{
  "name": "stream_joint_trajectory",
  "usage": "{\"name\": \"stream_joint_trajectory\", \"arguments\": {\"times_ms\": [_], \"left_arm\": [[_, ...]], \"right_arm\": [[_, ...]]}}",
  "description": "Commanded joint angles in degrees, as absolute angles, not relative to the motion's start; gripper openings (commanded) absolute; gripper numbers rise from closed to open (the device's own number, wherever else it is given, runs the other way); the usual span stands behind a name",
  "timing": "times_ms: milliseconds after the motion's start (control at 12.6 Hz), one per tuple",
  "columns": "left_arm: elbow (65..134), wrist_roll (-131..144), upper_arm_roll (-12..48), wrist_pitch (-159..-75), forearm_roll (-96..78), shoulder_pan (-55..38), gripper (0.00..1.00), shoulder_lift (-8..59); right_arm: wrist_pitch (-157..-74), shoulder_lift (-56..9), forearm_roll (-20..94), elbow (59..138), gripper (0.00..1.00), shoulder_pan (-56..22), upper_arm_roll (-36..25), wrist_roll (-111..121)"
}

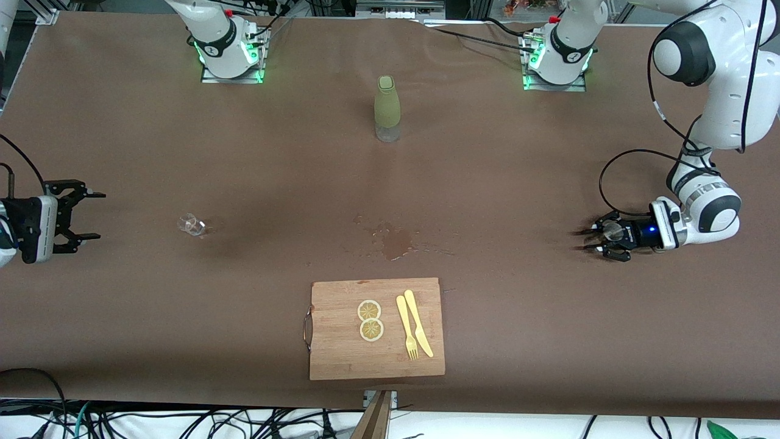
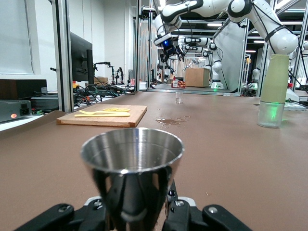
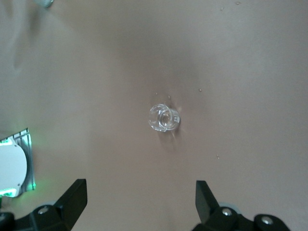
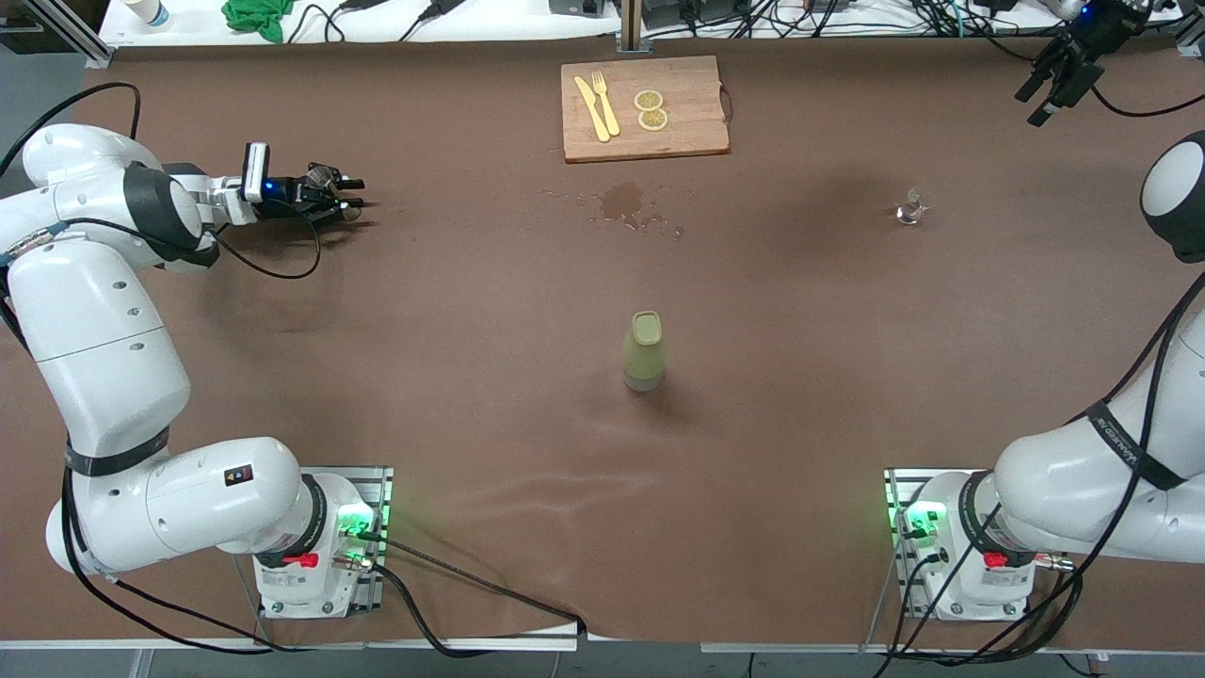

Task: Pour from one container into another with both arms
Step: 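Open both grippers and lift them away from the glass and jigger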

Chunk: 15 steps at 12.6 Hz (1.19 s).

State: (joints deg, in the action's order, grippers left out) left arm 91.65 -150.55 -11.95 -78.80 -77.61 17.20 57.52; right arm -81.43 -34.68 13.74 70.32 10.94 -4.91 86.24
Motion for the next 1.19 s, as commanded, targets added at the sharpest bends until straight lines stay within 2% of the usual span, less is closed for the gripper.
{"name": "stream_joint_trajectory", "arguments": {"times_ms": [0, 475, 1109], "left_arm": [[92.2, -154.59, -12.48, -77.52, -79.01, 17.4, 1.0, 57.74], [92.11, -153.29, -14.15, -77.7, -78.23, 17.4, 1.0, 56.17], [91.94, -140.46, -18.45, -78.22, -66.2, 18.63, 1.0, 46.95]], "right_arm": [[-81.39, -30.42, 9.42, 71.63, 1.0, 7.57, -4.66, 76.15], [-81.21, -28.13, 7.38, 71.63, 1.0, 4.4, -4.57, 64.97], [-81.47, -25.58, 3.51, 71.63, 1.0, -0.53, -4.4, 47.31]]}}
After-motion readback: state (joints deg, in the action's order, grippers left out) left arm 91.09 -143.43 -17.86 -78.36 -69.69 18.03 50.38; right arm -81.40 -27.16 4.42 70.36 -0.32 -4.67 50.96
